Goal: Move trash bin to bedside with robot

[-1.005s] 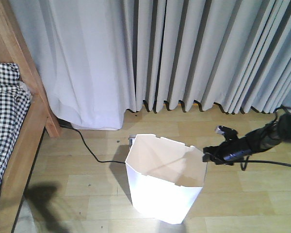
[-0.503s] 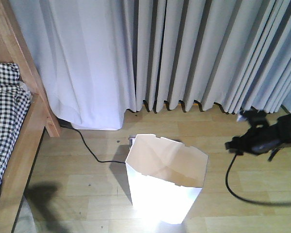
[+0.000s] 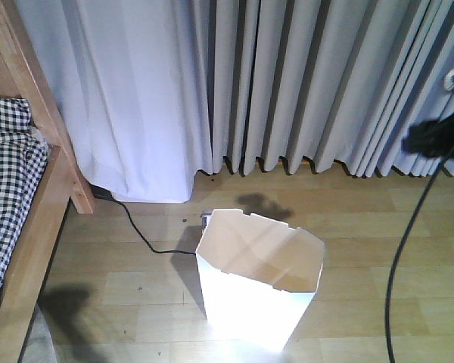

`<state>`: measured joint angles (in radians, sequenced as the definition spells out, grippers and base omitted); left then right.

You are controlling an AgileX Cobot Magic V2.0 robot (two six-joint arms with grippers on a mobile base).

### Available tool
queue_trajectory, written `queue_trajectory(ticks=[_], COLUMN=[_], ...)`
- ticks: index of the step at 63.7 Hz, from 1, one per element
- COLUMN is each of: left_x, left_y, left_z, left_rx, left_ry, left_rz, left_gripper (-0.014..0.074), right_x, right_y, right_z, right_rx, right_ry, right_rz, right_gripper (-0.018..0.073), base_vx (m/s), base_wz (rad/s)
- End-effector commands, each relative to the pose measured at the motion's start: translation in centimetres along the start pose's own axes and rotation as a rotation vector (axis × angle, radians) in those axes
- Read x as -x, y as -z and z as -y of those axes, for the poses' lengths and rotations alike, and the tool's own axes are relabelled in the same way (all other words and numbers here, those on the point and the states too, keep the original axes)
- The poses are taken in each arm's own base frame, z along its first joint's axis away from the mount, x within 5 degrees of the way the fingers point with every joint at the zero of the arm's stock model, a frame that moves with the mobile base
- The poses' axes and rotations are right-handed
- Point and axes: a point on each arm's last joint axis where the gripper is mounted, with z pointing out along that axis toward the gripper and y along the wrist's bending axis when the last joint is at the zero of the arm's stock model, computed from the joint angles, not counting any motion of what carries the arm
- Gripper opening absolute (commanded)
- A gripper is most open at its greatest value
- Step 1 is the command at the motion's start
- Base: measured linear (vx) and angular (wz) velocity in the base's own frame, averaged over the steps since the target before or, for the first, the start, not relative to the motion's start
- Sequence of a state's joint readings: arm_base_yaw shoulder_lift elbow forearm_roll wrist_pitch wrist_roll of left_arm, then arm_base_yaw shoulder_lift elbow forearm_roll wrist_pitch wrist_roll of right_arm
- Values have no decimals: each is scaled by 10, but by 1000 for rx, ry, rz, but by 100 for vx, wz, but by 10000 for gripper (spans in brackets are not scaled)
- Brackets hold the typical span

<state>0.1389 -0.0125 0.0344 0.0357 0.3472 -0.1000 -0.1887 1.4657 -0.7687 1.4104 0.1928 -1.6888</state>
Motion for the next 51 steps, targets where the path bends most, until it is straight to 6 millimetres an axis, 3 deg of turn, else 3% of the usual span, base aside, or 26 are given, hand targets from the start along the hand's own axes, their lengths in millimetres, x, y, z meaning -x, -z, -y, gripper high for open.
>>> queue_trajectory(ticks=[1,8,14,28,39,51], left_x=[5,5,5,5,5,5], left_y=[1,1,1,1,1,1], left_z=[1,1,1,1,1,1], left_rx=[-11,-11,-11,-11,-11,-11], left_ry=[6,6,6,6,6,6], left_rz=[76,76,76,76,76,76], left_gripper=[-6,-6,-6,-6,-6,-6], right_x=[30,46,43,9,-23,-55], right_y=[40,82,111,153,183,197], right_z=[2,-5,-13,-32,-45,-50], right_rx=[-36,-28,-41,-175,-177,-139], right_ry=[-23,-45,-22,-43,-59,-247], right_rz=[154,287,356,449,549,617], right_gripper=[437,437,437,437,437,437], base_vx=[0,0,0,0,0,0], base_wz=[0,0,0,0,0,0])
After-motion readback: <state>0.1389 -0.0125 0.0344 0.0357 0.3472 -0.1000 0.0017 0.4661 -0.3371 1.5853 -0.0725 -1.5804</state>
